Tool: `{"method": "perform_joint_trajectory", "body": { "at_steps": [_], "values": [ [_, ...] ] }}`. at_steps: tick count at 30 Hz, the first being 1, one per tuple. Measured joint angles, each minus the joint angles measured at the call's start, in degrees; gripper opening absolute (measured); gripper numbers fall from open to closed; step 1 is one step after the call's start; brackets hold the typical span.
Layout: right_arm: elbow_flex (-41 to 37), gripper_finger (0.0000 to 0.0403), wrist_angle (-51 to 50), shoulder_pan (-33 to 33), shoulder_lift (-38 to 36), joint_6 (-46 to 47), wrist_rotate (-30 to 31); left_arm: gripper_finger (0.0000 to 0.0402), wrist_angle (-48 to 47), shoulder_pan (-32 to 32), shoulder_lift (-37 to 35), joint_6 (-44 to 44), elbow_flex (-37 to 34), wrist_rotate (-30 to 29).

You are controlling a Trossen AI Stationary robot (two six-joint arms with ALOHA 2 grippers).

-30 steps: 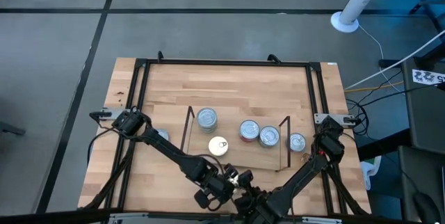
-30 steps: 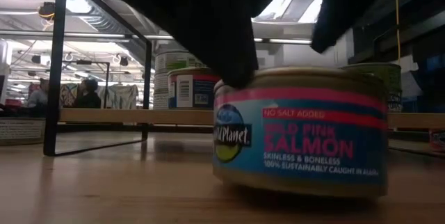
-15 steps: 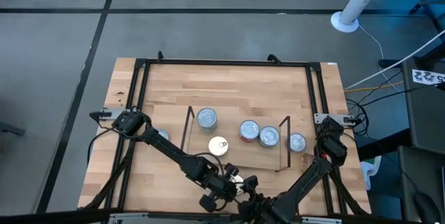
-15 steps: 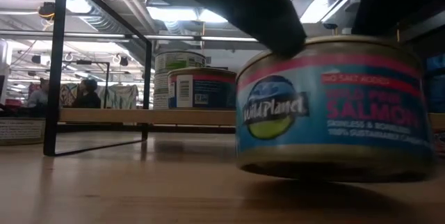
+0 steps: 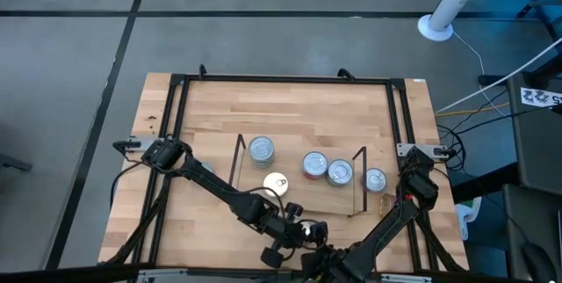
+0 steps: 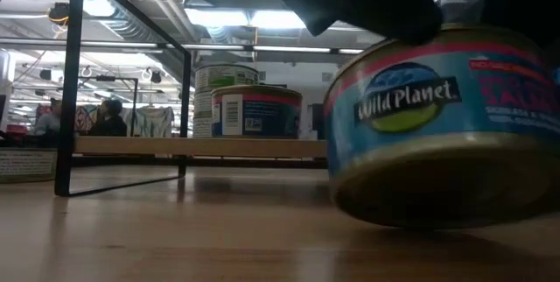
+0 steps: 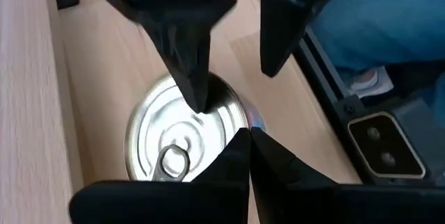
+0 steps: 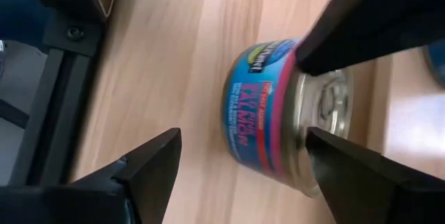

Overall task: Stack canned seafood by type on shelf
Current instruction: Stack the blue pink tuna can on top of the blue pink tuna can on the shelf

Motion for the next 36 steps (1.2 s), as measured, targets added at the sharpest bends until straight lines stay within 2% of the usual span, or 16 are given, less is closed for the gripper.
{"method": "perform_joint_trajectory", "body": {
  "at_steps": [11,23,30,36],
  "values": [
    [-0.6,0.0308,1.6,0.0,0.0,-0.2,4.0,0.0000,0.9,1.0,0.0,-3.3,0.1,2.2],
    [-0.7,0.0308,2.4,0.0,0.7,1.3,5.4,0.0000,0.9,1.6,0.0,-5.9,0.1,2.3],
    [-0.7,0.0308,2.6,-0.1,0.7,1.5,8.5,0.0000,0.9,1.5,0.0,-6.2,0.1,2.3],
    [-0.7,0.0308,2.7,-0.1,0.7,5.3,9.3,0.0000,0.8,1.5,0.0,-6.3,0.1,2.3]
  ]
}}
